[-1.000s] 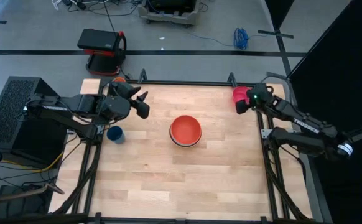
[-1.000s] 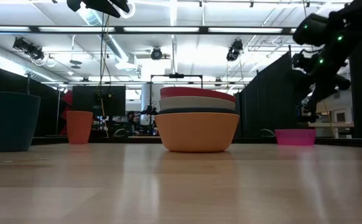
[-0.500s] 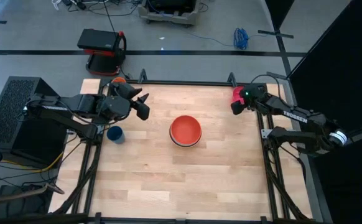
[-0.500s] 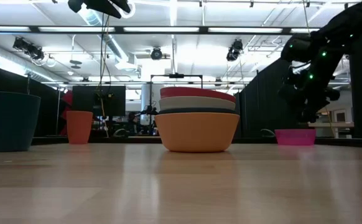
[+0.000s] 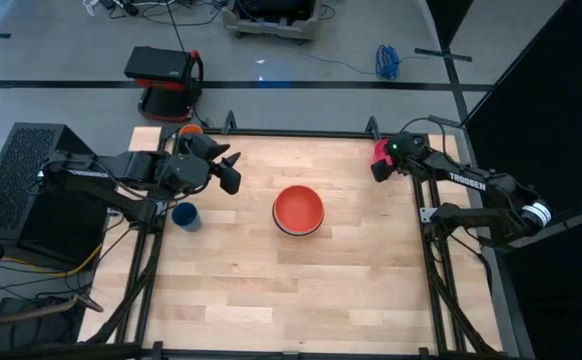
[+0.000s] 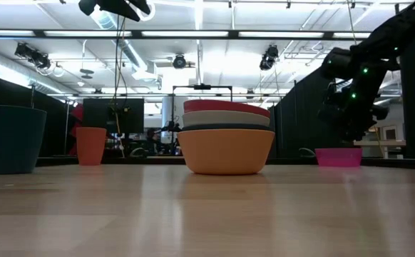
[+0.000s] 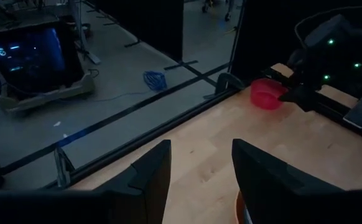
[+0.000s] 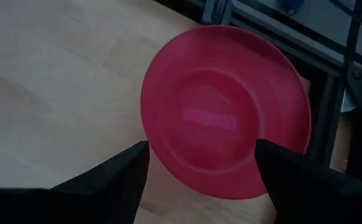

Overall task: Nest bowls inside each other
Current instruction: Stack the pink bowl into the orange bowl

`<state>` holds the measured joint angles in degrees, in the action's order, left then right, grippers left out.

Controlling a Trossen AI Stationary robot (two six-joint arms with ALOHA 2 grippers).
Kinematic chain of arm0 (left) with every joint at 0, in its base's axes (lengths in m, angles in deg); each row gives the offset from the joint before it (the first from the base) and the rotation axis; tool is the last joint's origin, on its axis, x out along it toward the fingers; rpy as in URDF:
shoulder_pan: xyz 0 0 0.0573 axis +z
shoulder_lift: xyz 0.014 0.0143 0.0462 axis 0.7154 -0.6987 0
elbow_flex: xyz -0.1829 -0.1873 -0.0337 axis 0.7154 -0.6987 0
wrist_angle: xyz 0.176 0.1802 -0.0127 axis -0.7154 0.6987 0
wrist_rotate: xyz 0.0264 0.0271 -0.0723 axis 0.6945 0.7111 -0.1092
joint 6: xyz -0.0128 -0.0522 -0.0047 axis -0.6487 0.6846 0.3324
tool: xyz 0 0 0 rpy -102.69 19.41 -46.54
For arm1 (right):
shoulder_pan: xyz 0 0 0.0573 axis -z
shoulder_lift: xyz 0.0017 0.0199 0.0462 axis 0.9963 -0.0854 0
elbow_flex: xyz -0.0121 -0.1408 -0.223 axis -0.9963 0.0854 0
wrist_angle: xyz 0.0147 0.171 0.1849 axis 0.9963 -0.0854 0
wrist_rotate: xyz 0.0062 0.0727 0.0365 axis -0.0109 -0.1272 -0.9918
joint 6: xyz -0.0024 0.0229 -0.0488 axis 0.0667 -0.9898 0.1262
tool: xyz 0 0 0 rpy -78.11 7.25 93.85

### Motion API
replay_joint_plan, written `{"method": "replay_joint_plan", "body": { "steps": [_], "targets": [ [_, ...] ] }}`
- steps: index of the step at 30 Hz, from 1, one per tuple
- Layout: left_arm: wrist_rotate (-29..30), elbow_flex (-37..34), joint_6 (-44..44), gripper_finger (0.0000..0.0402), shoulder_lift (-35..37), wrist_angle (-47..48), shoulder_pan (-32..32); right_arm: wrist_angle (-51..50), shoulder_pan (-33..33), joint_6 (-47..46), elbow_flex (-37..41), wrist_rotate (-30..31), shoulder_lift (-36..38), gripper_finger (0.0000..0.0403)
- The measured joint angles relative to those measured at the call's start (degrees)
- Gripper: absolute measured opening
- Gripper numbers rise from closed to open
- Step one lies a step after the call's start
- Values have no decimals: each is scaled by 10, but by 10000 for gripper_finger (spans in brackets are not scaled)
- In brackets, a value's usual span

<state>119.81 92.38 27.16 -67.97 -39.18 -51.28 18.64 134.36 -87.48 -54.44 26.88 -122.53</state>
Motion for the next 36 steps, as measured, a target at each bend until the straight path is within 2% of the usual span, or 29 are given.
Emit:
{"method": "replay_joint_plan", "body": {
  "steps": [6,26,36],
  "targets": [
    [-4,0,2,158,0,0,0,-8,0,10,0,0,-12,278],
    [-8,0,5,158,0,-3,0,-13,0,16,0,-30,-20,115],
    [-9,0,6,158,0,-2,0,-28,1,24,0,-62,-49,70]
  ]
}}
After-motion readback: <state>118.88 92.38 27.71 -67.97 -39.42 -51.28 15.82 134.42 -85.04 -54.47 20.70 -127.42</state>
